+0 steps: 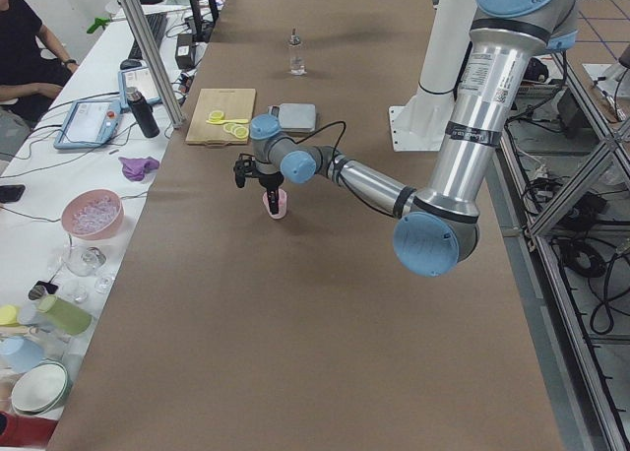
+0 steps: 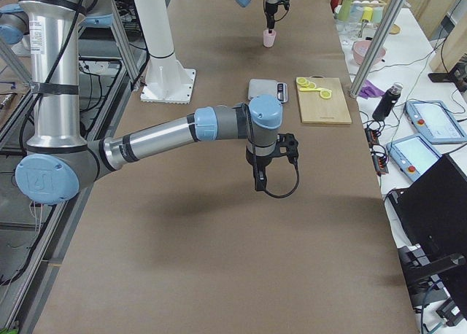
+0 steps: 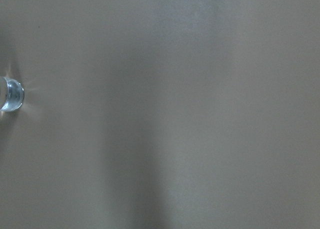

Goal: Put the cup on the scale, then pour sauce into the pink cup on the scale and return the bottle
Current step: 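Reach the left gripper down to the pink cup and grasp it, then carry the pink cup with the left gripper onto the scale tray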

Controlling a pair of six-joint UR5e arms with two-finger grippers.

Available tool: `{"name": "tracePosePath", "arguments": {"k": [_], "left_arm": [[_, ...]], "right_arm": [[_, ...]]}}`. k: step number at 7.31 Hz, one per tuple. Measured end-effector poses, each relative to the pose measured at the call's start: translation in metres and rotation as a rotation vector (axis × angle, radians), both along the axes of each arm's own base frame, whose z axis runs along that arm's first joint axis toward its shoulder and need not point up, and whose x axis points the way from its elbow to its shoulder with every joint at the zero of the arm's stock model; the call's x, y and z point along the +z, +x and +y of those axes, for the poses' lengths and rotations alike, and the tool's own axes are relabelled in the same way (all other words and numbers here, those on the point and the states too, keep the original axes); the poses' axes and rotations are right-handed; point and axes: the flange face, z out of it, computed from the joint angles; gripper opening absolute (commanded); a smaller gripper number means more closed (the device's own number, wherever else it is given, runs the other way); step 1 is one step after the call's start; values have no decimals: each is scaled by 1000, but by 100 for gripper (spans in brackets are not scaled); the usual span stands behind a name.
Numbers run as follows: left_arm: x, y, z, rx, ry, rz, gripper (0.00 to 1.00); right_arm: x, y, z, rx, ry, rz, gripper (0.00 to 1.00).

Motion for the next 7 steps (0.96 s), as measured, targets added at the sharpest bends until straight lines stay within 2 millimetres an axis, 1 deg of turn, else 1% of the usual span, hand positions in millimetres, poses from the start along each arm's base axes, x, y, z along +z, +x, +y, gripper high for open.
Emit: {"name": "tracePosePath", "arguments": {"k": [1,2,3,6,7], "left_arm": [[1,4,2,8,-1,-1,42],[2,9,4,17,-1,-2,17],[5,11,6,21,1,0,0],[17,7,13,29,19,14,0],[13,5,15,35,19,30,0]], "right_arm": [[0,0,0,0,-1,0,100],[1,0,0,0,-1,1,100],[1,0,0,0,-2,0,100],[-1,0,0,0,1,-1,100],[-1,0,0,0,1,-1,100]]}}
